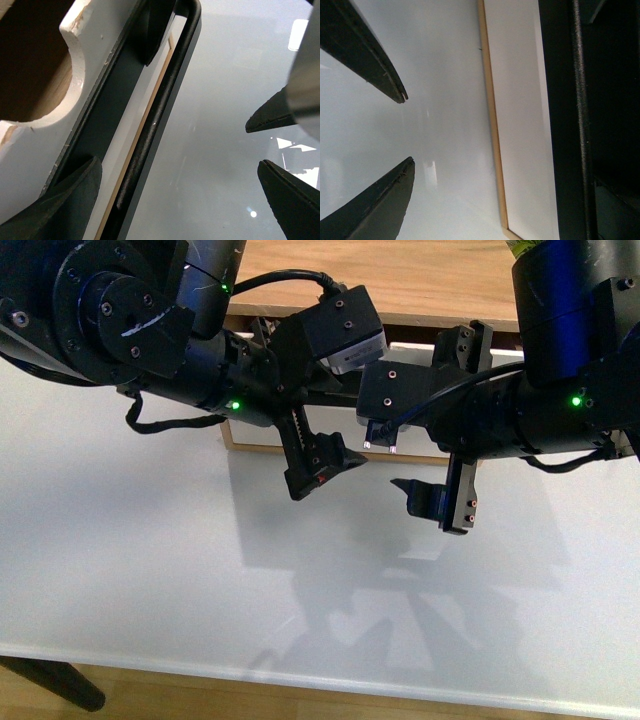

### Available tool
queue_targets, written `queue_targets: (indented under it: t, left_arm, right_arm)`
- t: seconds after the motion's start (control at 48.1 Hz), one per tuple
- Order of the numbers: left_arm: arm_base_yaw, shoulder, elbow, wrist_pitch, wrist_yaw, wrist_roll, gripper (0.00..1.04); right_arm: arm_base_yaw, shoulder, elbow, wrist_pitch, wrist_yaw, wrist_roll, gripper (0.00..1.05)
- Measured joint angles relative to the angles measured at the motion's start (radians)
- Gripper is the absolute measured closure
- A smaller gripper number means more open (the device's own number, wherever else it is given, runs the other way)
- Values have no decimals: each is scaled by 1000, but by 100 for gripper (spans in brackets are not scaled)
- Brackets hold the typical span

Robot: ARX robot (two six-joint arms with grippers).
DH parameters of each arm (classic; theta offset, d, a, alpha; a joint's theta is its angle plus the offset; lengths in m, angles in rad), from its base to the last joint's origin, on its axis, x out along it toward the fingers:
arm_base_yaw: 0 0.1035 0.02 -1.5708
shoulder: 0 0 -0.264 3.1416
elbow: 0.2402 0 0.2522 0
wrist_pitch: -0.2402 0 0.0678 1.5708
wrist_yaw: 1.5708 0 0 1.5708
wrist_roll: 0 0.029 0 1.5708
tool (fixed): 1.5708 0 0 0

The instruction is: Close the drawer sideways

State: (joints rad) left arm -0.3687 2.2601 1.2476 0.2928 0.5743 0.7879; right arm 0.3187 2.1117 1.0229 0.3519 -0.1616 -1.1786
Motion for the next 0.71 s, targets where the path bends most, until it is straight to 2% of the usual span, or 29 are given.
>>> queue_targets:
  t: [0.706]
  left_arm:
    - [11,74,146,-39,-51,-23,9]
  right_arm:
    - [-6,90,120,35,49,7,9]
